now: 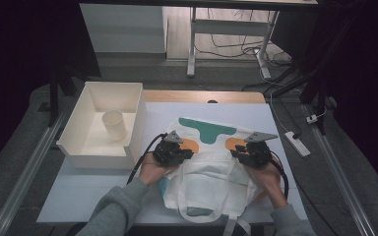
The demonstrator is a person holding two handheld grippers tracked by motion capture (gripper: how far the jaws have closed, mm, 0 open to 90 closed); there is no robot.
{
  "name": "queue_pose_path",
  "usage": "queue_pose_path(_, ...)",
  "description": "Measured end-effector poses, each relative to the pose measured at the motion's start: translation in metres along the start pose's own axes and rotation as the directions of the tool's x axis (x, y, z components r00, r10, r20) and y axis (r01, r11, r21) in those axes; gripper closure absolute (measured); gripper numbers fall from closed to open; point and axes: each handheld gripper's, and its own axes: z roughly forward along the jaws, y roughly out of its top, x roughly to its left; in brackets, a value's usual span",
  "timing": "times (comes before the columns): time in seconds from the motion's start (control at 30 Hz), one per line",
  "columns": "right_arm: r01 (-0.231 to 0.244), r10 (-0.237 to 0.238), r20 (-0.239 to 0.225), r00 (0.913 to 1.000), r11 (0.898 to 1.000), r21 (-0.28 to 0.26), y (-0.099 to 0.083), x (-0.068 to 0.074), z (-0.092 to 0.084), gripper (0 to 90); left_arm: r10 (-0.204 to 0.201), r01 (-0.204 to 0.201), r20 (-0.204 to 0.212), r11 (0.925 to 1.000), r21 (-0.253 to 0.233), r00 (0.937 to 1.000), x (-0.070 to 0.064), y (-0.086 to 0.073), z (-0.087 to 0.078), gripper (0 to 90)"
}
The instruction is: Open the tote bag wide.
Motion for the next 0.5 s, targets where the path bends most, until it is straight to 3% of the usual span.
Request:
queue_pose_path(0.1, 0.024, -0.026, -0.048, 0.9985, 0.999, -0.035, 0.002, 0.014, -0.023, 56.0, -0.001, 0.001, 0.0, 1.0, 0.0, 1.0, 0.0, 0.0, 0.0, 81.8)
queue_pose_path(0.17, 0.071, -0.073, -0.075, 0.9945, 0.997, -0.034, 0.0, 0.026, -0.036, 52.3, 0.002, -0.002, -0.002, 1.0, 0.001, 1.0, 0.0, 0.0, -0.001, 81.8)
queue_pose_path(0.23, 0.099, -0.1, -0.135, 0.9859, 0.995, -0.016, -0.003, 0.041, -0.045, 49.0, 0.0, 0.0, -0.003, 1.0, 0.0, 1.0, 0.0, 0.0, -0.001, 81.7)
queue_pose_path(0.3, 0.107, -0.102, -0.151, 0.9832, 0.994, 0.021, -0.005, 0.056, -0.051, 46.8, 0.001, -0.001, -0.002, 1.0, 0.0, 1.0, 0.001, 0.0, -0.001, 81.7)
queue_pose_path(0.5, 0.018, -0.004, -0.132, 0.9913, 0.994, 0.106, -0.02, 0.09, -0.06, 38.8, -0.001, 0.001, -0.002, 1.0, -0.001, 1.0, 0.001, -0.001, -0.001, 81.5)
